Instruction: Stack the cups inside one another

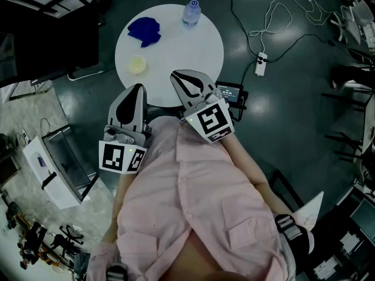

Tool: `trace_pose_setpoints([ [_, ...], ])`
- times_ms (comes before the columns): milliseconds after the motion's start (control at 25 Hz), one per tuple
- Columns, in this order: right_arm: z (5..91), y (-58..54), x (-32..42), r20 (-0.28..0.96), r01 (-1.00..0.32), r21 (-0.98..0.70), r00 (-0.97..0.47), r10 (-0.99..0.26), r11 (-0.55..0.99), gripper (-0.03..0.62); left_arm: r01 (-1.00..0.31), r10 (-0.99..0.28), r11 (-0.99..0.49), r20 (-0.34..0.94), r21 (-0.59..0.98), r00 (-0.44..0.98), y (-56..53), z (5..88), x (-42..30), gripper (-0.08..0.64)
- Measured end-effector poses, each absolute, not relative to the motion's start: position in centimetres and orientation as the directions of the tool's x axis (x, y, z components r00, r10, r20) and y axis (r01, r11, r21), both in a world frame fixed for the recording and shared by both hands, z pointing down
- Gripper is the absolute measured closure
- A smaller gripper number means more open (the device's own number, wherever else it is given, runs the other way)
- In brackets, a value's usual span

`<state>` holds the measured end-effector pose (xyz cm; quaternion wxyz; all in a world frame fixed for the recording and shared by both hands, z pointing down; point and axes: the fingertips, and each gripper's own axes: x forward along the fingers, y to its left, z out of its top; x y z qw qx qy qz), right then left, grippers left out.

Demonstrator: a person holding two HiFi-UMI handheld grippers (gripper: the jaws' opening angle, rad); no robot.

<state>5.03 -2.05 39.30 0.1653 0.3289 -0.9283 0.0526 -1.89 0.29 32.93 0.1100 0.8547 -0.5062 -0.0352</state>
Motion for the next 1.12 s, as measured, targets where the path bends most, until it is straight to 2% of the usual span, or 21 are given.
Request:
trace_pose_setpoints([
  [1120, 39.35, -1.66, 5.17, 0.343, -0.619, 0.027, -0.732, -0.589, 0.785, 0.561, -0.858, -0.877, -0.453, 0.05, 0.24, 0.477, 0.63, 33.14, -1.79, 0.551],
])
